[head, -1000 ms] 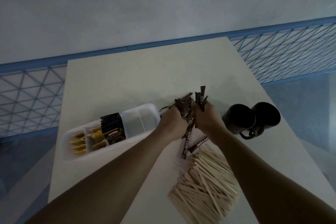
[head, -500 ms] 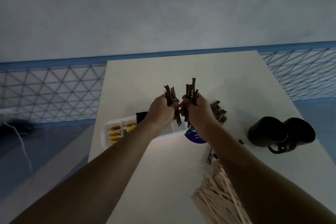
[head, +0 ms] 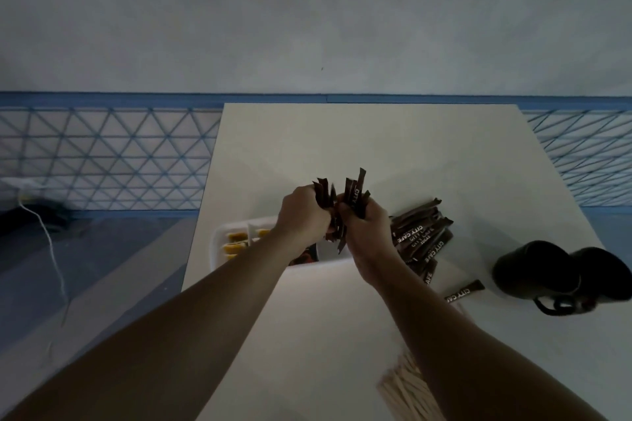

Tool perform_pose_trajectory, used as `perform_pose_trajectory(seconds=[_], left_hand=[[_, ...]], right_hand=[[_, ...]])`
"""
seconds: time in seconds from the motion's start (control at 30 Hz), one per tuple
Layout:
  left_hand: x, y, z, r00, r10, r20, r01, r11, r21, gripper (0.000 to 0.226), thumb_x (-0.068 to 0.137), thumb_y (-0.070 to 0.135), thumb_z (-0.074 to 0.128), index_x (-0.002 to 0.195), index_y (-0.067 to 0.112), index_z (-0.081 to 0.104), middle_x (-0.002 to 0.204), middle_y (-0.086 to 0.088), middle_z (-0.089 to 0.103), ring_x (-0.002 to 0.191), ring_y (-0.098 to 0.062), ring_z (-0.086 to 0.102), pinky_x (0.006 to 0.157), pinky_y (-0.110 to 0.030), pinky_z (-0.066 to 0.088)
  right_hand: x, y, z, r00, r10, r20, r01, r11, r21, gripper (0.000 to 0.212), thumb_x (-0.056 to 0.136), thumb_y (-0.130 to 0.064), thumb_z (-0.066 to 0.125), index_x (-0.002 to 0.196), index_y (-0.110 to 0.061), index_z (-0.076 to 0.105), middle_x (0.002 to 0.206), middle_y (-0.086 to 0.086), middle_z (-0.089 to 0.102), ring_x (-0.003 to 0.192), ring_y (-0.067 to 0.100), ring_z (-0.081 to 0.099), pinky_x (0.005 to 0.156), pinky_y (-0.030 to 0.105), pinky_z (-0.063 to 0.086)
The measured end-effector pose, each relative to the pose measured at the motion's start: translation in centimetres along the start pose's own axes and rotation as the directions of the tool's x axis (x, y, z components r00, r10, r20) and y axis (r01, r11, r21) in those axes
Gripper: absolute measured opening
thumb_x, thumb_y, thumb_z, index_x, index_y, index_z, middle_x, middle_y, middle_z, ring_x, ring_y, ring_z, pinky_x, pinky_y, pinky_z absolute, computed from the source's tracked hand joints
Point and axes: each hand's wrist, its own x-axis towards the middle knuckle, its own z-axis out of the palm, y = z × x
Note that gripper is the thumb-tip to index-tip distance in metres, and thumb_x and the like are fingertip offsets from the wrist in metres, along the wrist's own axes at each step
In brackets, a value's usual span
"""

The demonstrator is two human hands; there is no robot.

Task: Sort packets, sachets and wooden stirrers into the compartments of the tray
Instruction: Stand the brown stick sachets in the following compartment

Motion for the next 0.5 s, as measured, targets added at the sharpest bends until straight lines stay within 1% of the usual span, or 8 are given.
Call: perform_pose_trajectory(seconds=[0.07,0.13,0.2,0.27,0.33,0.4,0.5], left_hand=[[0.10,-0.14,0.27,1.000,0.000,-0.007,0.000,1.000,-0.003,0.020,0.079,0.012,0.068,0.098,0.018,0.067,0.093,-0.004,0.072,0.079,-0.024,0.072,0.073,-0.040,0.062],[-0.03,-0.15,0.43,1.000,0.007,-0.024,-0.007,1.000,-0.014,0.020,0.080,0.009,0.068,0.097,0.018,0.067,0.095,-0.005,0.071,0.083,-0.024,0.071,0.074,-0.040,0.062],[-0.14,-0.24,0.53,0.999,0.024,-0.042,-0.024,1.000,-0.003,0.022,0.082,0.007,0.067,0.100,0.018,0.068,0.098,-0.004,0.069,0.086,-0.021,0.070,0.076,-0.037,0.061],[-0.18,-0.40,0.66,0.997,0.041,-0.057,-0.042,0.999,-0.005,0.026,0.083,0.005,0.067,0.105,0.018,0.067,0.102,-0.003,0.069,0.088,-0.019,0.069,0.077,-0.036,0.061],[-0.24,-0.57,0.62,0.994,0.073,-0.078,-0.074,0.997,-0.015,0.030,0.083,0.003,0.068,0.109,0.017,0.067,0.105,-0.005,0.070,0.091,-0.020,0.069,0.079,-0.036,0.061],[-0.33,-0.54,0.37,0.988,0.115,-0.100,-0.115,0.993,0.000,0.031,0.084,0.002,0.067,0.113,0.014,0.067,0.105,-0.005,0.070,0.094,-0.020,0.069,0.083,-0.036,0.060],[-0.39,-0.46,-0.19,0.979,0.161,-0.123,-0.163,0.987,-0.011,0.032,0.084,0.000,0.067,0.115,0.011,0.067,0.104,-0.005,0.071,0.094,-0.018,0.069,0.084,-0.035,0.059]], right_hand=[[-0.18,0.19,-0.08,1.000,-0.002,0.005,0.002,1.000,0.011,0.019,0.100,-0.001,0.051,0.112,-0.005,0.065,0.093,0.008,0.074,0.074,0.012,0.072,0.062,0.024,0.054],[-0.17,0.29,-0.13,1.000,-0.007,-0.001,0.007,1.000,0.008,0.021,0.100,0.001,0.051,0.114,-0.006,0.065,0.097,0.006,0.074,0.078,0.008,0.072,0.063,0.018,0.054],[-0.08,0.34,-0.09,1.000,-0.012,-0.006,0.012,1.000,-0.026,0.022,0.099,0.002,0.052,0.114,-0.008,0.064,0.098,0.005,0.073,0.079,0.005,0.072,0.064,0.017,0.054],[-0.02,0.38,-0.10,0.999,-0.028,-0.015,0.027,0.995,-0.096,0.023,0.098,0.001,0.053,0.112,-0.014,0.064,0.098,0.001,0.073,0.081,0.003,0.071,0.065,0.016,0.054],[0.07,0.41,-0.08,0.998,-0.055,-0.014,0.051,0.984,-0.173,0.027,0.098,-0.001,0.053,0.116,-0.018,0.063,0.100,-0.003,0.073,0.088,0.005,0.071,0.069,0.017,0.055],[0.13,0.34,-0.05,0.997,-0.082,-0.006,0.079,0.968,-0.238,0.032,0.097,-0.002,0.055,0.124,-0.018,0.061,0.102,-0.005,0.072,0.094,0.006,0.069,0.077,0.021,0.056],[0.23,-0.07,0.02,0.993,-0.120,0.010,0.116,0.933,-0.342,0.037,0.095,-0.006,0.058,0.130,-0.019,0.058,0.111,-0.003,0.070,0.104,0.010,0.066,0.091,0.030,0.056]])
